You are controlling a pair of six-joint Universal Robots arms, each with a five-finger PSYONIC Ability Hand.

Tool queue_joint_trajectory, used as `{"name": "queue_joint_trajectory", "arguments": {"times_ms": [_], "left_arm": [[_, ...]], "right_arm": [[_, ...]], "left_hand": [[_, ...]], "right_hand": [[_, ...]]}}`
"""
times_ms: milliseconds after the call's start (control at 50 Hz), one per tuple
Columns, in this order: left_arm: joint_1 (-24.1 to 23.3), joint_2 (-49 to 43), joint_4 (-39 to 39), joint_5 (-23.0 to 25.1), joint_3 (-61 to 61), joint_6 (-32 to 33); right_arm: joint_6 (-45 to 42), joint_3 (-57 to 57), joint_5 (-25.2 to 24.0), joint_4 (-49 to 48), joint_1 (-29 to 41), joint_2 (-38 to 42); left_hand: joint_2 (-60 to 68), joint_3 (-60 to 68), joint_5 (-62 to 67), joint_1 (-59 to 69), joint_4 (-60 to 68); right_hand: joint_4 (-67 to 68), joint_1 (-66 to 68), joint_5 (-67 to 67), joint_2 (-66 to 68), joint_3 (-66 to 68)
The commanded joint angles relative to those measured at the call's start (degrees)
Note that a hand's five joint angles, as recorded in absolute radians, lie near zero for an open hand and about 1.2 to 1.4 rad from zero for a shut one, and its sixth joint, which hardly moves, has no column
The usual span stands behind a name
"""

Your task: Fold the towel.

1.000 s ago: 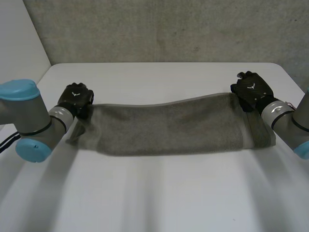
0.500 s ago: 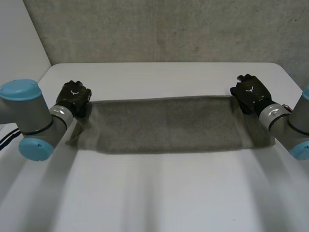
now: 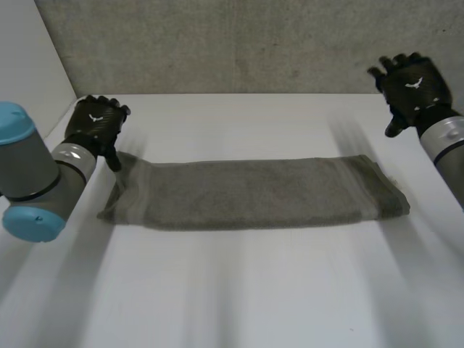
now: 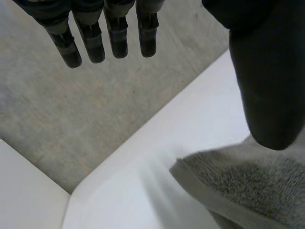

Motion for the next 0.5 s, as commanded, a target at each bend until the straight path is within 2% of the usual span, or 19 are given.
{"name": "queue_joint_trajectory", "arguments": {"times_ms": [20, 180, 360, 500], "left_arm": [[0.02, 10.21, -0.02, 0.26, -9.92, -6.06], [0.02, 17.25, -0.28, 0.88, -18.89, -9.94], [-0.07, 18.84, 0.07, 0.88, -23.21, -10.20], [-0.16, 18.49, 0.07, 0.88, -23.74, -10.20]], "right_arm": [[5.36, 11.77, -0.56, 3.21, -2.29, -10.00], [4.31, 16.00, -1.09, 9.55, -4.75, -7.38], [-3.34, 15.83, -3.81, 9.82, -5.90, -0.60], [-7.21, 14.25, -4.25, 7.54, -6.51, 5.36]], "left_hand": [[-3.71, -2.58, -2.36, -6.85, -3.18], [-3.71, -2.58, -2.36, -6.85, -3.18], [-3.71, -2.58, -2.36, -6.85, -3.18], [-3.71, -2.58, -2.36, -6.85, -3.18]], "right_hand": [[-3.05, -3.74, -3.64, -4.44, -1.87], [-3.05, 0.88, 0.98, 0.18, -1.87], [-3.05, 2.73, 2.83, 2.04, -1.87], [-3.05, 13.99, 14.09, 13.30, -1.87]]}}
